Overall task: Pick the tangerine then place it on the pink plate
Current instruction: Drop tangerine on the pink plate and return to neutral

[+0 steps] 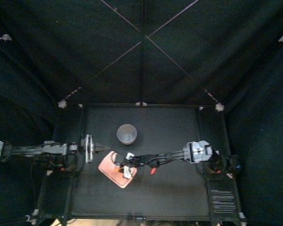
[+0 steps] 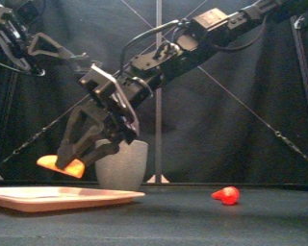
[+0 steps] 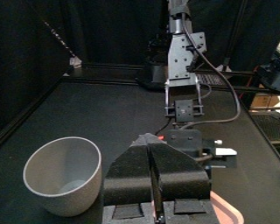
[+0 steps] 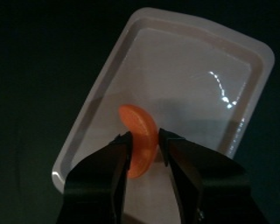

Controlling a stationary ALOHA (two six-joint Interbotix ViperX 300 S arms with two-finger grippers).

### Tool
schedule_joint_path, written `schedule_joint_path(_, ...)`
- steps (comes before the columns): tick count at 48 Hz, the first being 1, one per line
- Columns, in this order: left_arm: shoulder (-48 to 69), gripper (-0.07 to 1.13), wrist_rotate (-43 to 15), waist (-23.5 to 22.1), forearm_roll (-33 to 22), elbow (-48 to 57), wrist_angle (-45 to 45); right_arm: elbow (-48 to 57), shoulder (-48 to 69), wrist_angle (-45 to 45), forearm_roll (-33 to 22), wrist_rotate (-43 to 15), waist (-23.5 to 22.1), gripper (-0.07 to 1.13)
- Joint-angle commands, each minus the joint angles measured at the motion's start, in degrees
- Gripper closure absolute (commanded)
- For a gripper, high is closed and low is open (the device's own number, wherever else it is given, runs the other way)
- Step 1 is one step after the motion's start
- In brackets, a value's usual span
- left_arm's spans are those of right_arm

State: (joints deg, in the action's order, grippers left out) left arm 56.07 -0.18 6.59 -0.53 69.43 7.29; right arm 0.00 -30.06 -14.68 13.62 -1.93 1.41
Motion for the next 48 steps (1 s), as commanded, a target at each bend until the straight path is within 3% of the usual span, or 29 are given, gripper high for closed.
schedule_joint_path(1,-0.09,0.94,0.0,0.35,0.0,-0.62,0.53,-3.69,0.26,-0.7,-0.44,0.09,-0.35,0.33)
schedule_joint_path(13,-0.09,0.94,0.0,0.7,0.0,-0.44,0.53,-3.96,0.35,-1.23,-1.23,0.09,-0.44,0.18)
schedule_joint_path(27,-0.18,0.94,0.0,0.7,0.0,-0.26,0.53,0.97,6.94,-0.09,-3.08,0.26,-0.44,0.17)
schedule_joint_path(48,-0.09,0.94,-0.09,0.97,0.26,-0.18,2.2,24.35,27.16,23.03,-7.73,0.7,-0.18,0.17)
